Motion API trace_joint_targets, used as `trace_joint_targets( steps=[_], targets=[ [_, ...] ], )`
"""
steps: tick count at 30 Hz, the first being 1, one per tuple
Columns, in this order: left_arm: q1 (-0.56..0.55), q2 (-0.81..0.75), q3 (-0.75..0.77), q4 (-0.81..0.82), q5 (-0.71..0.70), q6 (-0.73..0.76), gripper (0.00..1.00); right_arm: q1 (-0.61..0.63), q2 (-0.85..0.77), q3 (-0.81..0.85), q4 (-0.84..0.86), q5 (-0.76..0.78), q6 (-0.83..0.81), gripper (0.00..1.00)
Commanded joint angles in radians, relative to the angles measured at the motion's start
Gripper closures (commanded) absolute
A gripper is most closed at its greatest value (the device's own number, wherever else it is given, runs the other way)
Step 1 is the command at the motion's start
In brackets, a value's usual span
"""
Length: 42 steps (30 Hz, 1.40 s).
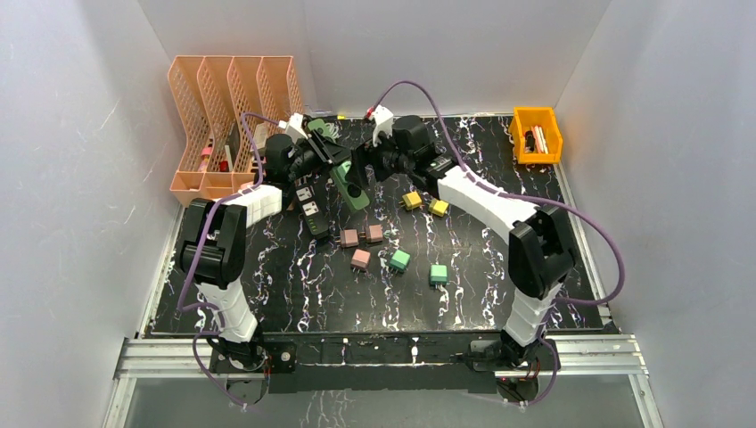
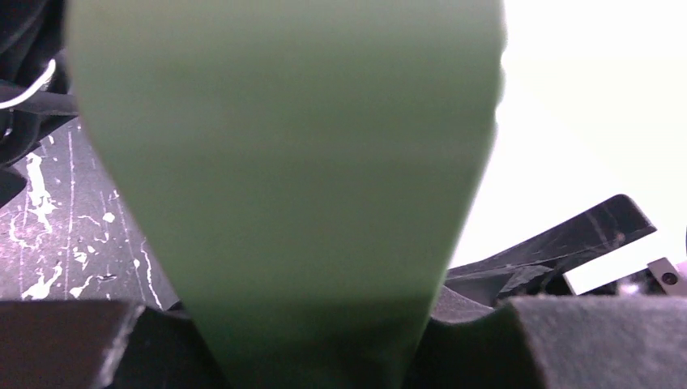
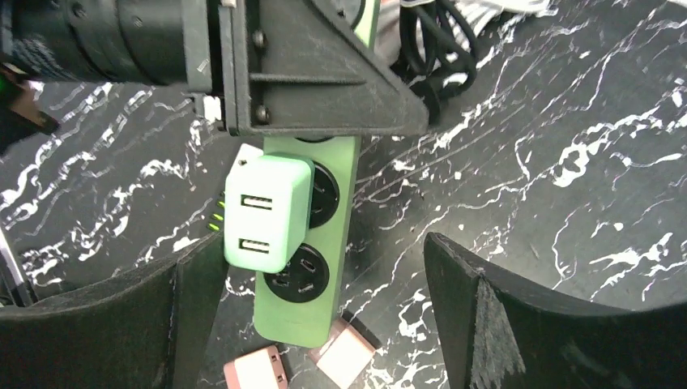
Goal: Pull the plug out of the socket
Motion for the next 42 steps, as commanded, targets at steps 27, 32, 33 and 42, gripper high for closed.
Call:
trace_joint_targets(
  steps=[27, 32, 33, 42],
  targets=[
    [-0.002, -0.05, 0.088, -0.186, -0.017, 0.167, 1.0, 0.119, 0.118, 0.243, -0.178, 0.235, -0.165, 1.0],
    [-0.011, -0.075, 0.164, -0.405, -0.096, 0.397, 1.0, 0.074, 0.062, 0.134, -0.053, 0.08, -0.098, 1.0],
    [-0.01, -0.083, 0.172, -0.436, -0.105, 0.422, 1.0, 0.068, 0.065, 0.135, -0.054, 0.046, -0.084, 1.0],
    [-0.01, -0.172, 0.058, -0.334, -0.189, 0.443, 1.0, -0.07, 0.059, 0.085, 0.105, -0.431, 0.142, 1.0]
  ],
)
